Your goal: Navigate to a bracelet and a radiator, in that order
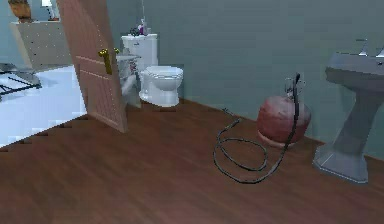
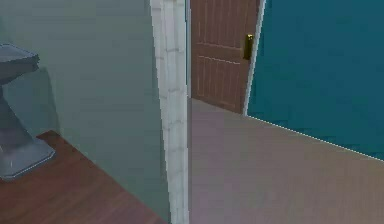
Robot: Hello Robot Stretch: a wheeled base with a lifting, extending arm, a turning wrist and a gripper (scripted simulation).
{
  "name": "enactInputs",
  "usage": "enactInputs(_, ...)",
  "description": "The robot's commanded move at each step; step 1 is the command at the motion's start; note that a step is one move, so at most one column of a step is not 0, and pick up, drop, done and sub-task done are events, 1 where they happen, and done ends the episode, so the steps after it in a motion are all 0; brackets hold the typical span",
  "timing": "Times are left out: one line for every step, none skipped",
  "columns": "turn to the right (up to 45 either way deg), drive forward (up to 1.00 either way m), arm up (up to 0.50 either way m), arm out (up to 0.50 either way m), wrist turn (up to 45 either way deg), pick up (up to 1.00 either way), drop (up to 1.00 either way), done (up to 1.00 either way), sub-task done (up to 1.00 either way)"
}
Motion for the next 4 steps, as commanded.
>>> enactInputs(21.0,0.0,0.0,0.0,0.0,0.0,0.0,0.0,0.0)
enactInputs(0.0,0.35,0.0,0.0,0.0,0.0,0.0,0.0,0.0)
enactInputs(-45.0,0.0,0.0,0.0,0.0,0.0,0.0,0.0,0.0)
enactInputs(-45.0,0.0,0.0,0.0,0.0,0.0,0.0,0.0,0.0)
